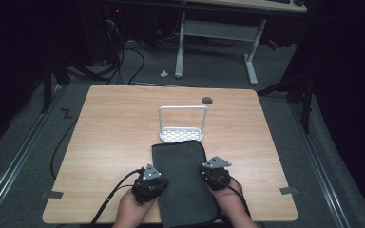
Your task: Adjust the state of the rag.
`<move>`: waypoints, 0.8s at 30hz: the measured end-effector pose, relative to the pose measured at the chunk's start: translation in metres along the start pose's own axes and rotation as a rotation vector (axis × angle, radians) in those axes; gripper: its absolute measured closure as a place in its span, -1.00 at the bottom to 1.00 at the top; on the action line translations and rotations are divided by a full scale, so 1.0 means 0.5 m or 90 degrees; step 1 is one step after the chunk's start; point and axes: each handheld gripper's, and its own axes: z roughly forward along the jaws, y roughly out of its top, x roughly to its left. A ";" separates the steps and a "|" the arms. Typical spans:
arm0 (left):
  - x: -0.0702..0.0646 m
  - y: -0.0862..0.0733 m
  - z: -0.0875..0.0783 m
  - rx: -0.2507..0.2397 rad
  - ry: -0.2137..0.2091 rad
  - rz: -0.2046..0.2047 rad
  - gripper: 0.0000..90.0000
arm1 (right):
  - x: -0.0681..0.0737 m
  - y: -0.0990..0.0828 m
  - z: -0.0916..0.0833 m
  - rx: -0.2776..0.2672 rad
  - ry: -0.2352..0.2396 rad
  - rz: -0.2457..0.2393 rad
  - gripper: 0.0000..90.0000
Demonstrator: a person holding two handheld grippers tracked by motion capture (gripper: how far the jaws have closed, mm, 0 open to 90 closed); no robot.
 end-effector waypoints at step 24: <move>0.071 0.001 -0.061 -0.058 0.042 -0.054 0.60 | 0.075 -0.063 -0.070 -0.014 0.078 -0.037 0.93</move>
